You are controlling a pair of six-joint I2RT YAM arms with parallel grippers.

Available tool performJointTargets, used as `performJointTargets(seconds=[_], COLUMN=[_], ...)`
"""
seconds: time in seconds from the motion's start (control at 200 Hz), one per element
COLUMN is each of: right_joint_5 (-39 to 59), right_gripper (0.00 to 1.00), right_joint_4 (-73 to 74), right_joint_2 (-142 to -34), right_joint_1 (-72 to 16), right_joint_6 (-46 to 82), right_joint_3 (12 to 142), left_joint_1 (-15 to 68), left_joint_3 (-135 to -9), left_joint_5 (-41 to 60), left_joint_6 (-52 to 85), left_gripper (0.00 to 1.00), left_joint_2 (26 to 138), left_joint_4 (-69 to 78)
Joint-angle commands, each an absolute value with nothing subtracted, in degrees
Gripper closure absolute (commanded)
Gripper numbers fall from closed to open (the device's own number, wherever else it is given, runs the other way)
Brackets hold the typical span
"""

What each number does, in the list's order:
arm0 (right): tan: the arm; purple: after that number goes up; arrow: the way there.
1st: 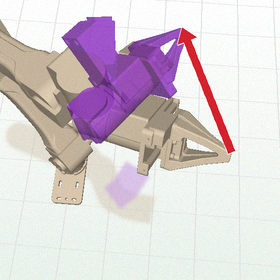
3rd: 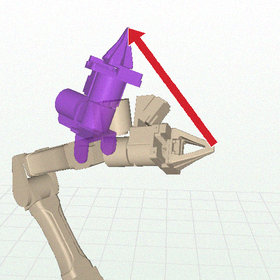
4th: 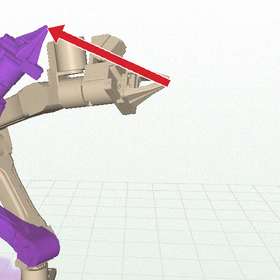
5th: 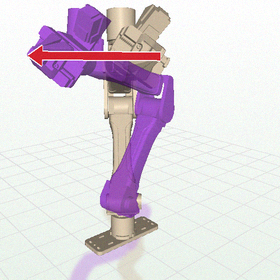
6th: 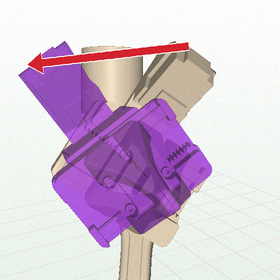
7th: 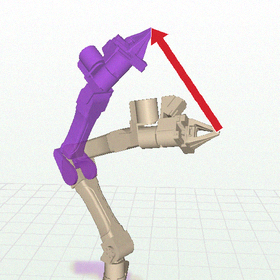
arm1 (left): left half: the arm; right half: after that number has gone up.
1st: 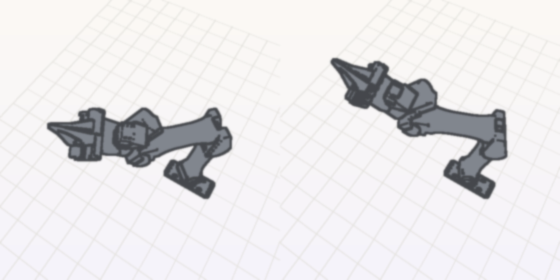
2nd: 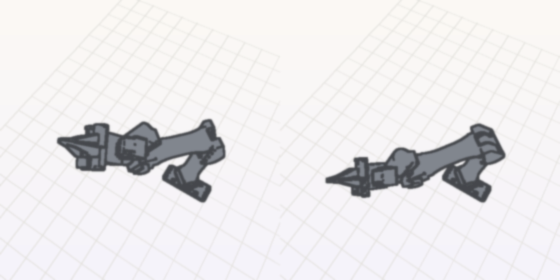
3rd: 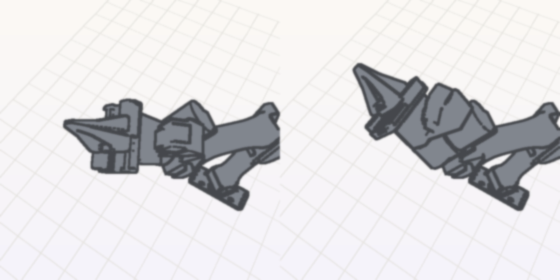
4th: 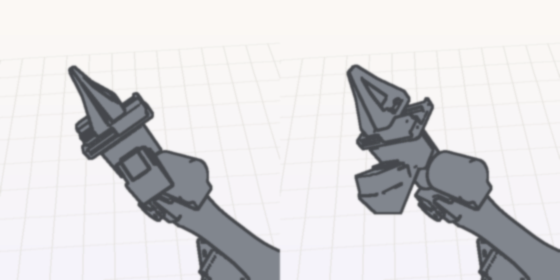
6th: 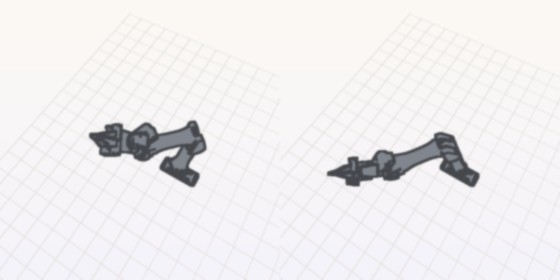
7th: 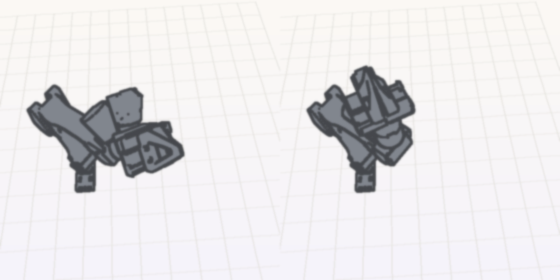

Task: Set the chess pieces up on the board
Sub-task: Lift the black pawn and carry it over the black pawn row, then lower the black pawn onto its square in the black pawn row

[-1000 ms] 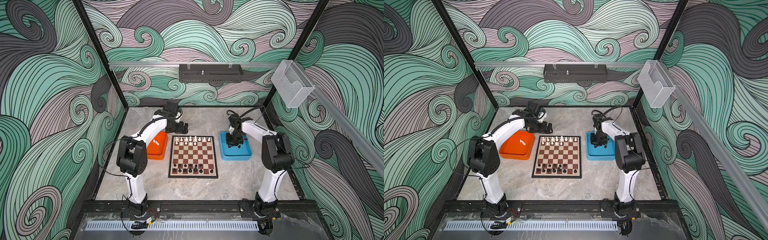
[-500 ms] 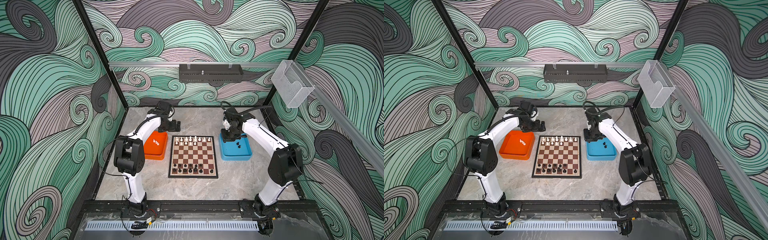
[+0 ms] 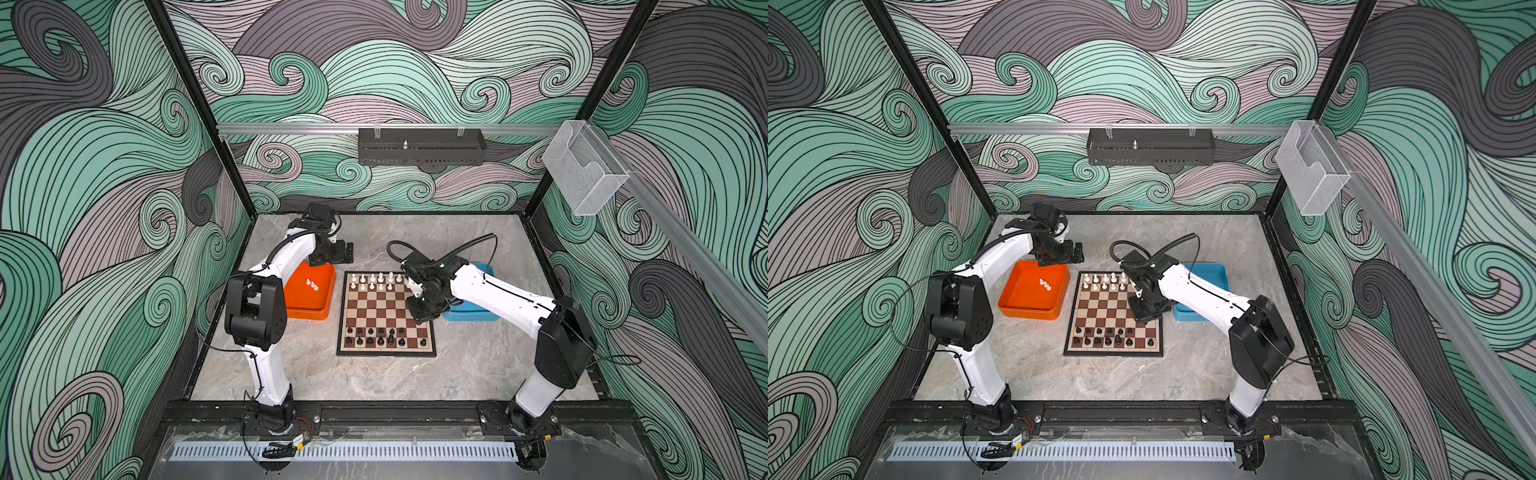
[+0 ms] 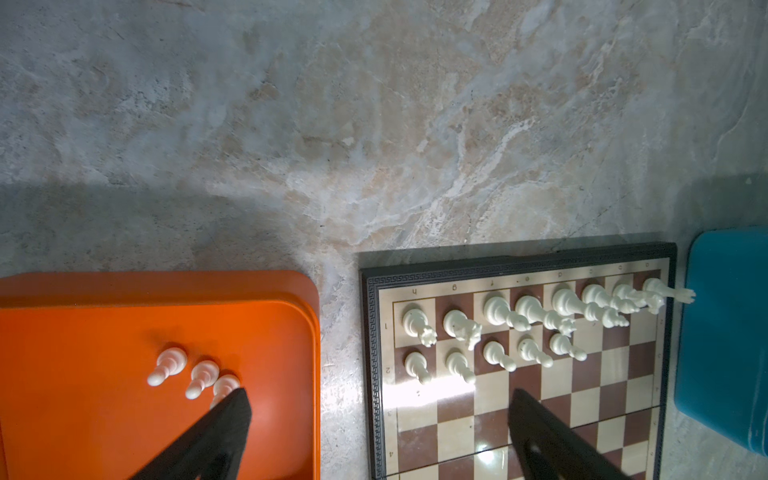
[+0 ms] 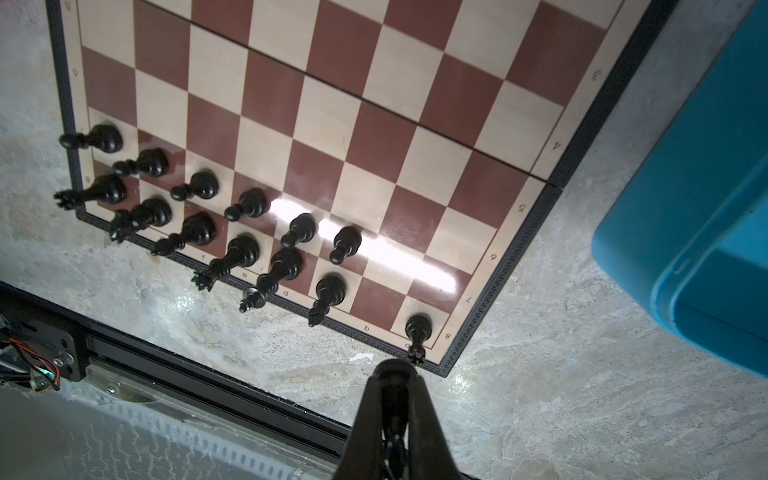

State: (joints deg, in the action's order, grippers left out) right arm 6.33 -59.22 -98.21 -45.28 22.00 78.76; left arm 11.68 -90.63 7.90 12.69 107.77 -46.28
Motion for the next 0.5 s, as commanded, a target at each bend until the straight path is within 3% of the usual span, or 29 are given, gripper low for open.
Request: performJointTargets(seconds=[0.0,0.495], right_joint_5=[6.2,7.7], right_gripper=[0.91,0.91], right_joint_4=[-59.2,-56.6], right_joint_2=[-97.9,-100.9], right_joint_1=[-46.5,-49.3], right_joint_6=[24.6,24.3], right_joint_3=[77.2,74.6], left_joint_1=[11.4,11.4], left_joint_3=[-90.5,-90.5], left_joint_5=[7.4,7.8], left_joint_6=[13.6,13.7], left_gripper=[0.01,0.01], left_joint_2=[105.7,106.5], left_joint_4=[-46.8,-46.8])
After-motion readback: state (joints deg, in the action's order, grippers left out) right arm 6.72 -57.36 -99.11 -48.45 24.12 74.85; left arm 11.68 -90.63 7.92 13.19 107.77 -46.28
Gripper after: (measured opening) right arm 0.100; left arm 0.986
